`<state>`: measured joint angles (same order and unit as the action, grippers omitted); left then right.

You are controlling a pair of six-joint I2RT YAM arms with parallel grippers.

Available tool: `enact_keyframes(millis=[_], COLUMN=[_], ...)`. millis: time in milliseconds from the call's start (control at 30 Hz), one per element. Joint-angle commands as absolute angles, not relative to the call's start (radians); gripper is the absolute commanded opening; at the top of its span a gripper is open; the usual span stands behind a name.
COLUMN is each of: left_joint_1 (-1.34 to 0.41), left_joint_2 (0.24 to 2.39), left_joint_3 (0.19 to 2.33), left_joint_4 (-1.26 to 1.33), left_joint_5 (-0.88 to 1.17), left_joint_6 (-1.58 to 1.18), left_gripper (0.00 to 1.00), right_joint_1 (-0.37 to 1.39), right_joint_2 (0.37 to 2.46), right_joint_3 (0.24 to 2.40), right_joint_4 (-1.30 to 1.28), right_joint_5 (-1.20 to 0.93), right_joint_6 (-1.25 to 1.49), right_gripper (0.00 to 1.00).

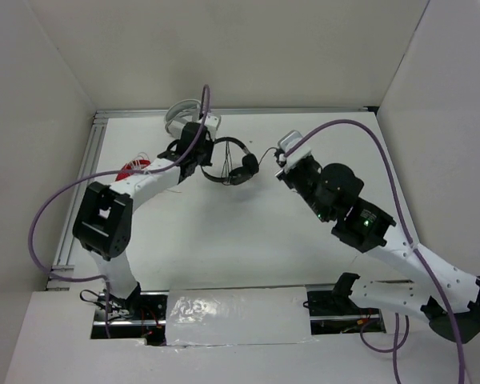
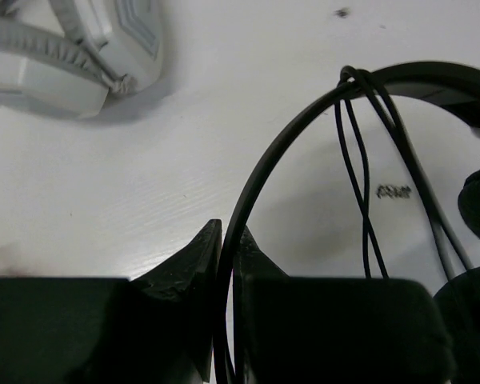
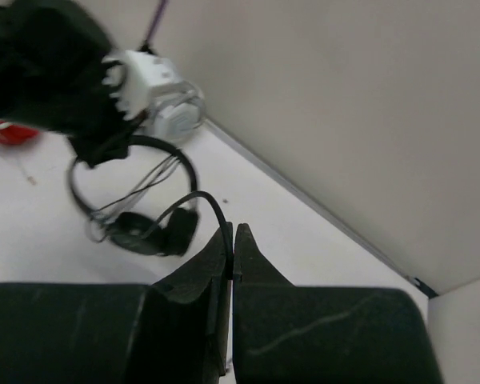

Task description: Wrap the headphones

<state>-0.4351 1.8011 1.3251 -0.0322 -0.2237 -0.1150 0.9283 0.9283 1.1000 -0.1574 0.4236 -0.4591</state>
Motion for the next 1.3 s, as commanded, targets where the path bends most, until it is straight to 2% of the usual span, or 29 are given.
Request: enact_keyframes(millis=[0, 300, 567, 733, 933, 1267], left_joint_1=[-0.455, -0.656, -0.693, -0.693, -0.696, -0.695], left_joint_2=[1.635, 1.470, 1.335, 1.257, 1.187, 1.029], left_joint_3=[1.237, 1.005, 0.914, 0.881, 0.827, 0.859], left_joint_4=[0.222, 0.336, 0.356, 0.327, 0.336, 0.292], left_joint_5=[-0.009, 0.020, 0.069, 0.066, 0.184, 0.284], left_joint_6=[0.045, 0.210, 0.201, 0.192, 0.195, 0.190], left_gripper=[0.00, 0.00, 0.00, 0.00, 0.00, 0.00], right_joint_1=[0.827, 0.603, 0.397, 0.341, 0.313, 0.295], right_joint_2=[0.931, 1.083, 1.212, 1.219, 1.275, 1.371], right_joint_3=[1.189, 1.318, 1.309, 1.244, 1.264, 1.178], right_joint_4=[-0.103, -0.158, -0.112, -0.067, -0.068, -0.005], right_joint_5=[0.305, 0.037, -0.126, -0.205, -0.247, -0.406], right_joint_6=[-0.494, -0.489, -0.371, -0.333, -0.318, -0.197], right_gripper=[0.00, 0.00, 0.00, 0.00, 0.00, 0.00])
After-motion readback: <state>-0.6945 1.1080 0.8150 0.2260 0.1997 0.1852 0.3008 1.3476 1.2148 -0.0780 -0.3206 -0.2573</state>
